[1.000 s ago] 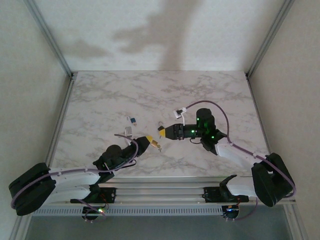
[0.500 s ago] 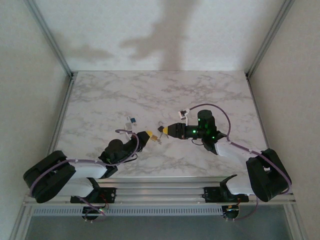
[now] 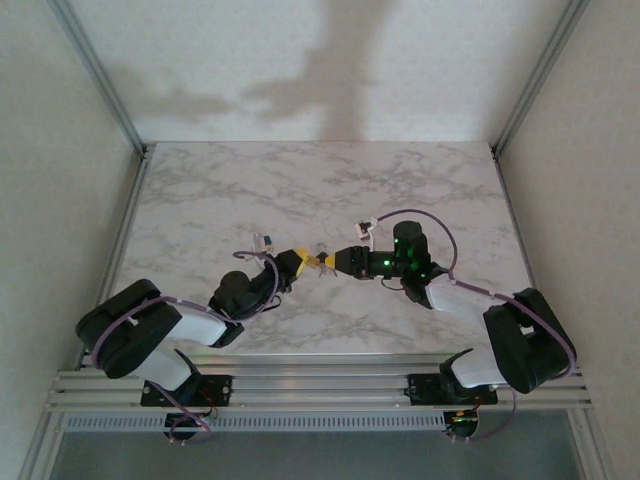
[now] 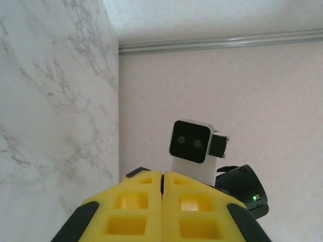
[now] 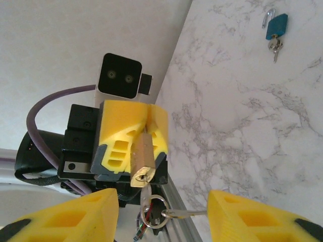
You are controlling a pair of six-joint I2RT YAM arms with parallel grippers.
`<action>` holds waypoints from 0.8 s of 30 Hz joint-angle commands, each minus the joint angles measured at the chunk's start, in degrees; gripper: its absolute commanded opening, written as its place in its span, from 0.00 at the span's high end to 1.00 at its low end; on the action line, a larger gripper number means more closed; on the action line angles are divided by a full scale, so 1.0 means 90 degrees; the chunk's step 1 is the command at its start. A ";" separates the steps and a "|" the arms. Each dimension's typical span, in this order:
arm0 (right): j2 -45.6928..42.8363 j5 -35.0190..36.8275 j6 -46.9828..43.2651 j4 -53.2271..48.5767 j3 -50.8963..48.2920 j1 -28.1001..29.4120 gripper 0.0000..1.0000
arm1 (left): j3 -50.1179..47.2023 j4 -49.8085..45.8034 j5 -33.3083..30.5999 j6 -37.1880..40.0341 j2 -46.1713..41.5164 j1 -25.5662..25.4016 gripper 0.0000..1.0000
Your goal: Lock with the key
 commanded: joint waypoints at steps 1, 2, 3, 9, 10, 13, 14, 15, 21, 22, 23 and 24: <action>0.0120 -0.0201 0.0236 0.0506 -0.0081 -0.0026 0.55 | 0.0166 0.0638 0.0134 -0.0264 0.0233 0.0059 1.00; 0.0123 -0.0203 0.0245 0.0525 -0.0083 -0.0027 0.56 | 0.0170 0.0721 0.0139 -0.0308 0.0304 0.0061 1.00; 0.0125 -0.0204 0.0249 0.0563 -0.0092 -0.0025 0.57 | 0.0162 0.0797 0.0146 -0.0329 0.0364 0.0062 1.00; 0.0095 -0.0212 0.0274 0.0592 -0.0113 -0.0026 0.58 | 0.0186 0.0982 0.0134 -0.0419 0.0577 0.0076 1.00; 0.0107 -0.0212 0.0268 0.0577 -0.0112 -0.0027 0.58 | 0.0191 0.0993 0.0126 -0.0436 0.0594 0.0072 1.00; 0.0145 -0.0247 0.0289 0.0568 -0.0094 -0.0025 0.59 | 0.0244 0.1005 0.0142 -0.0452 0.0627 0.0077 1.00; 0.0173 -0.0254 0.0305 0.0568 -0.0084 -0.0026 0.59 | 0.0258 0.1014 0.0164 -0.0455 0.0643 0.0075 1.00; 0.0195 -0.0267 0.0313 0.0570 -0.0083 -0.0024 0.59 | 0.0268 0.1024 0.0160 -0.0459 0.0654 0.0077 1.00; 0.0304 -0.0336 0.0417 0.0712 -0.0069 -0.0027 0.63 | 0.0259 0.1206 0.0181 -0.0546 0.0799 0.0073 1.00; 0.0300 -0.0345 0.0419 0.0705 -0.0081 -0.0027 0.63 | 0.0264 0.1228 0.0188 -0.0561 0.0827 0.0072 1.00; 0.0302 -0.0343 0.0418 0.0716 -0.0073 -0.0012 0.64 | 0.0269 0.1253 0.0199 -0.0559 0.0847 0.0077 1.00; 0.0304 -0.0342 0.0419 0.0715 -0.0078 -0.0016 0.64 | 0.0278 0.1267 0.0215 -0.0566 0.0867 0.0077 1.00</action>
